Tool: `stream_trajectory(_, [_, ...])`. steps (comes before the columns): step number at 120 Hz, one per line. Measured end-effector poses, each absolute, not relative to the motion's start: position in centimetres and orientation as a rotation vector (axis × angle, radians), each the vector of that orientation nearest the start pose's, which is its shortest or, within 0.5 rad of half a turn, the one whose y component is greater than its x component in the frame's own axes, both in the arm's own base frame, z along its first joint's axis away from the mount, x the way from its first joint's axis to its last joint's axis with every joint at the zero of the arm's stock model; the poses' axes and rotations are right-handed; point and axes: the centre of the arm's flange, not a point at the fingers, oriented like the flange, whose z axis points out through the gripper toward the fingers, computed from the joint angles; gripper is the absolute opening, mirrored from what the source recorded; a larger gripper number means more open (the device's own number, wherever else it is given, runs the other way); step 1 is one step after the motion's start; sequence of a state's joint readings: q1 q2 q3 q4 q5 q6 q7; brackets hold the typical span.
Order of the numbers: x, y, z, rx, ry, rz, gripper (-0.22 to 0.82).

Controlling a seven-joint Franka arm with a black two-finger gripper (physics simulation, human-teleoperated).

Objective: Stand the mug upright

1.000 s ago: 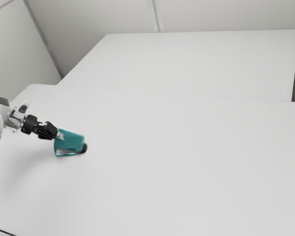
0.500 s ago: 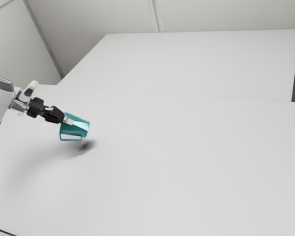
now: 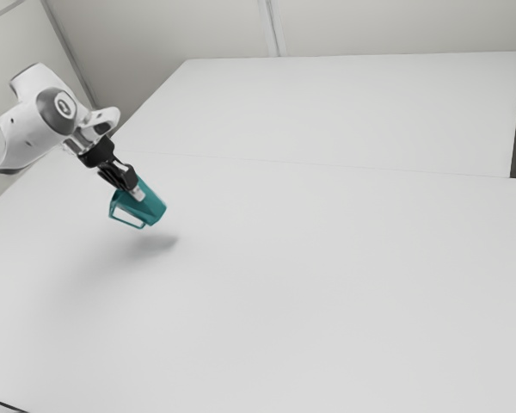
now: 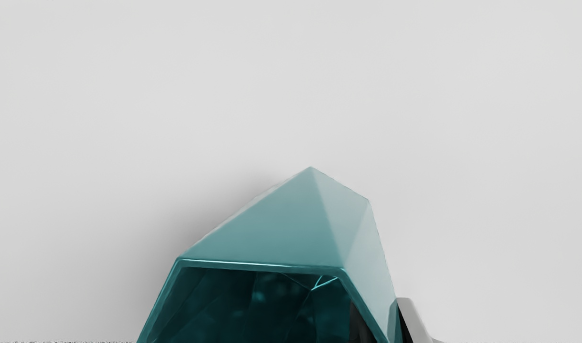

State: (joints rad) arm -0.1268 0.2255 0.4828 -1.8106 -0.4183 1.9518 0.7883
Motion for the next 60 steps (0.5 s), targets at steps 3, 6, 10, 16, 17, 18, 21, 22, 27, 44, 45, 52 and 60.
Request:
stream_trajectory(3, [58.9,16.7,42.7,-3.342,0.466,-0.172,-0.18])
stream_trajectory(6, [59.2,16.3,42.6,-3.319,0.469,-0.162,-0.18])
stream_trajectory(10, [59.5,15.7,42.5,-3.289,0.473,-0.150,-0.18])
stream_trajectory(16, [60.1,14.9,42.1,-3.251,0.471,-0.132,-0.18])
stream_trajectory(17, [60.1,14.8,42.0,-3.245,0.471,-0.129,-0.18])
stream_trajectory(18, [60.2,14.6,41.9,-3.238,0.472,-0.125,-0.18])
stream_trajectory(21, [60.5,14.2,41.7,-3.218,0.473,-0.117,-0.18])
stream_trajectory(22, [60.5,14.1,41.7,-3.210,0.475,-0.114,-0.18])
stream_trajectory(27, [60.9,13.1,41.5,-3.173,0.487,-0.099,-0.18])
stream_trajectory(44, [61.8,10.5,40.4,-3.068,0.489,-0.040,-0.18])
stream_trajectory(45, [61.9,10.4,40.2,-3.064,0.485,-0.036,-0.18])
stream_trajectory(52, [62.0,10.2,39.6,-3.040,0.453,-0.019,-0.18])
stream_trajectory(60, [62.2,10.2,38.8,-3.023,0.411,-0.002,-0.18])
